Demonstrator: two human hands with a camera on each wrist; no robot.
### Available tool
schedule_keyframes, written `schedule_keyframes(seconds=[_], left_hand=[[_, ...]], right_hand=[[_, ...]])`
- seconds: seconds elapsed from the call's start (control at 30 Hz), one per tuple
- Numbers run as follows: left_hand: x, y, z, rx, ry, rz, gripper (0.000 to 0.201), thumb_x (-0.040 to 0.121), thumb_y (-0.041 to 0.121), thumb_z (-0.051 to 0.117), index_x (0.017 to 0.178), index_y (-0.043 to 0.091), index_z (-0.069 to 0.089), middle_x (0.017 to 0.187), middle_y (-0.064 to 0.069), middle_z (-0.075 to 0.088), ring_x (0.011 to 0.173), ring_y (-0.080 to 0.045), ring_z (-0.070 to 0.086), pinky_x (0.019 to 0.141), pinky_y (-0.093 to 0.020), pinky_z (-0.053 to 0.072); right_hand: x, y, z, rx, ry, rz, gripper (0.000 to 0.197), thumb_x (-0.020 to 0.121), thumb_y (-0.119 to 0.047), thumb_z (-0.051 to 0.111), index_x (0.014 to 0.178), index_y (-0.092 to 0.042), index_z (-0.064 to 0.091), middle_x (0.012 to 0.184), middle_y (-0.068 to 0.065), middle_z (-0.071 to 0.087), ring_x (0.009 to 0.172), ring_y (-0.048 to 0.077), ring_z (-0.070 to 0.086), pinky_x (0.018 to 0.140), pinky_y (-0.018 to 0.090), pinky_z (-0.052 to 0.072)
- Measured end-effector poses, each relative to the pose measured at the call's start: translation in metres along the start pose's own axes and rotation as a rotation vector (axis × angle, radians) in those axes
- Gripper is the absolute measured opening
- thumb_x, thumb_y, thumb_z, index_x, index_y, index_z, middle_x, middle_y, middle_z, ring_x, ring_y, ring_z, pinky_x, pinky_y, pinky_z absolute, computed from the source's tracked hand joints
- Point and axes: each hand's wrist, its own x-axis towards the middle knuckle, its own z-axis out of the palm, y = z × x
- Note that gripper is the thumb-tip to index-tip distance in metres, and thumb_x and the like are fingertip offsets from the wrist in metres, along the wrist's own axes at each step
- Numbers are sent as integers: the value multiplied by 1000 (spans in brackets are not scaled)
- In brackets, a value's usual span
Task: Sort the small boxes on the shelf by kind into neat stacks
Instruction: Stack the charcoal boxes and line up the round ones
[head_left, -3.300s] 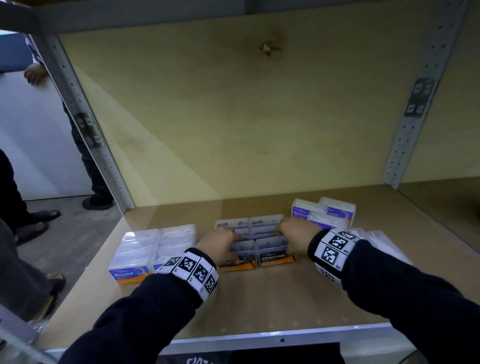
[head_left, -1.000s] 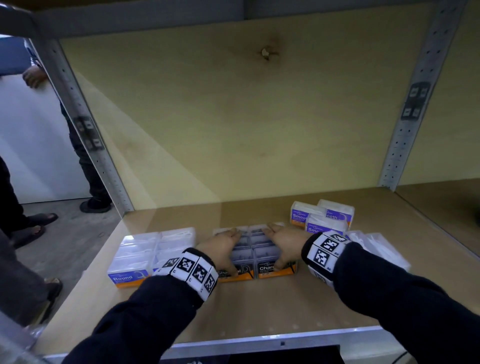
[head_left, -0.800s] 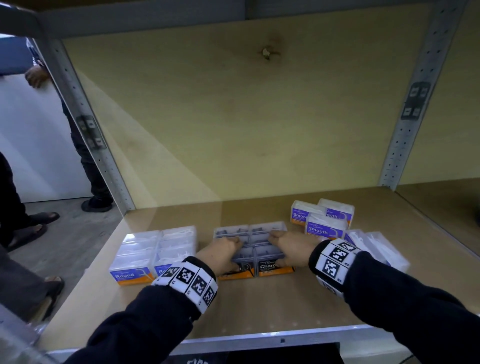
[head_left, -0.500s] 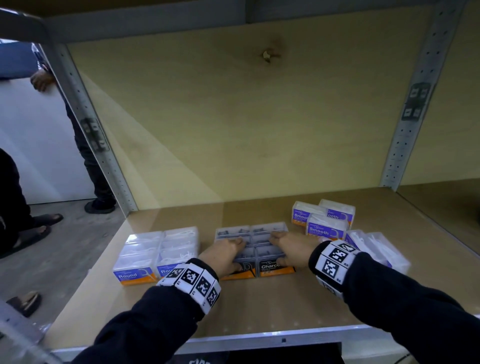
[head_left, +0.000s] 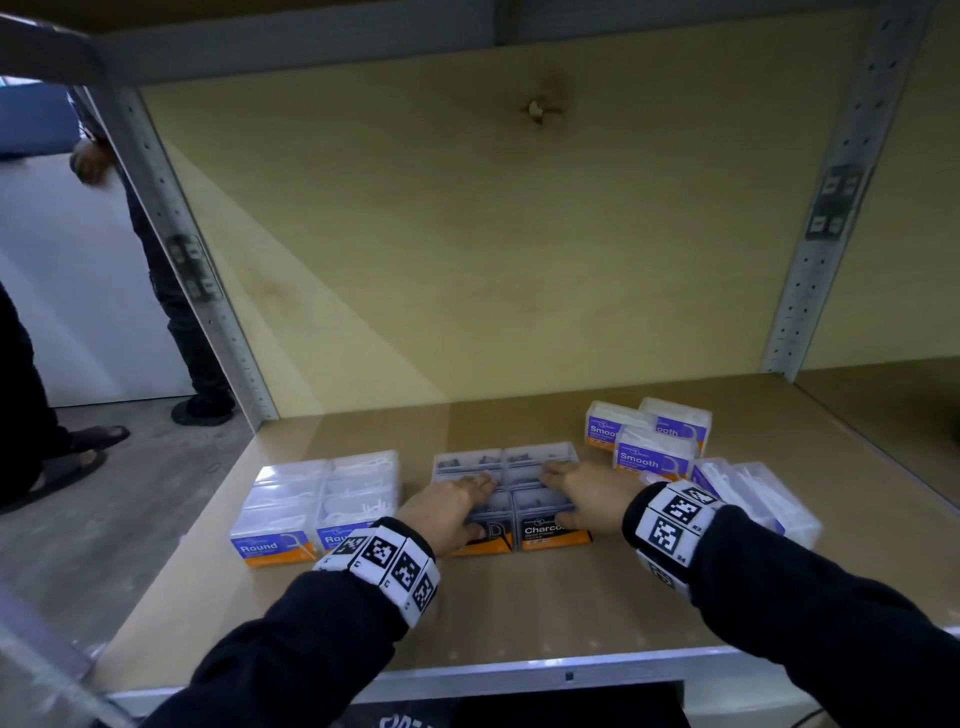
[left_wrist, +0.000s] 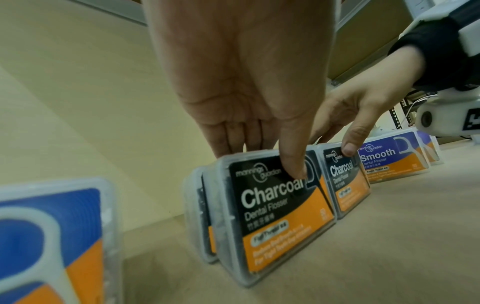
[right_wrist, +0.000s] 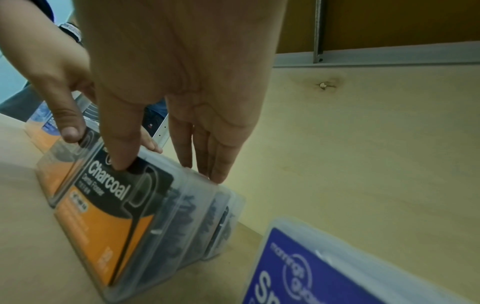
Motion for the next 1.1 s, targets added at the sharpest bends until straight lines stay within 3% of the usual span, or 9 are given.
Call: schedule_keyframes(seconds=[0.27, 0.47, 0.53, 0.63, 0.73, 0.77, 0.83, 0.97, 1.1], left_hand=[[-4, 5, -1, -26, 2, -31, 67, 96, 25, 48, 152, 18, 11, 161, -1, 15, 144, -20, 29, 113, -30, 31], [-19, 20, 3, -31, 94, 68, 60, 95, 24, 46, 150, 20, 22, 159, 4, 21, 143, -14, 29, 113, -28, 32], [-26, 31, 7, -49, 104, 122, 55, 95, 22, 46, 147, 20, 29, 155, 3, 31, 141, -15, 35, 112, -28, 34], [-29, 51, 21, -82, 81, 195, 48, 93, 20, 47, 141, 20, 41, 148, 2, 42, 133, -20, 44, 107, -35, 41], [-23, 76, 37, -69, 66, 254, 43, 92, 18, 46, 136, 17, 47, 144, 0, 47, 130, -21, 47, 104, -35, 43], [-20, 85, 41, -68, 64, 269, 43, 93, 18, 45, 136, 16, 47, 143, 0, 47, 130, -21, 48, 104, -34, 42], [-14, 102, 48, -79, 47, 278, 43, 94, 17, 43, 136, 14, 46, 144, -2, 47, 130, -22, 47, 106, -35, 41], [-1, 131, 63, -102, 15, 274, 41, 97, 19, 38, 136, 8, 45, 145, -8, 44, 130, -24, 46, 107, -34, 39], [13, 152, 73, -78, 11, 254, 49, 101, 25, 31, 148, 8, 26, 158, -8, 23, 145, -19, 26, 117, -28, 20]], right_hand=[[-12, -1, -2, 68, 55, 14, 62, 92, -22, 53, 148, -13, 27, 158, 4, 21, 138, 23, 35, 109, 34, 37], [-44, 10, 11, 216, 244, 53, 52, 90, -24, 56, 140, -17, 43, 144, 4, 46, 129, 18, 47, 106, 29, 40], [-62, 13, 22, 277, 294, 75, 46, 90, -24, 57, 135, -18, 49, 137, 4, 53, 125, 17, 50, 103, 26, 39], [-91, 16, 42, 333, 274, 116, 44, 92, -25, 54, 135, -20, 49, 140, -1, 51, 129, 13, 47, 104, 19, 32], [-113, 22, 65, 373, 288, 194, 39, 92, -25, 54, 130, -18, 53, 136, -6, 53, 127, 9, 49, 89, 5, 26], [-119, 25, 73, 398, 298, 223, 37, 91, -23, 56, 127, -16, 57, 133, -4, 57, 124, 11, 52, 87, 5, 26], [-130, 32, 86, 452, 318, 279, 32, 90, -19, 59, 121, -12, 62, 127, 1, 61, 120, 16, 56, 93, 12, 33], [-152, 50, 107, 497, 359, 417, 32, 92, -19, 57, 122, -9, 60, 128, 4, 60, 119, 18, 56, 97, 19, 37], [-164, 70, 124, 529, 392, 558, 40, 93, -23, 55, 130, -6, 52, 139, 7, 49, 125, 21, 51, 103, 24, 35]])
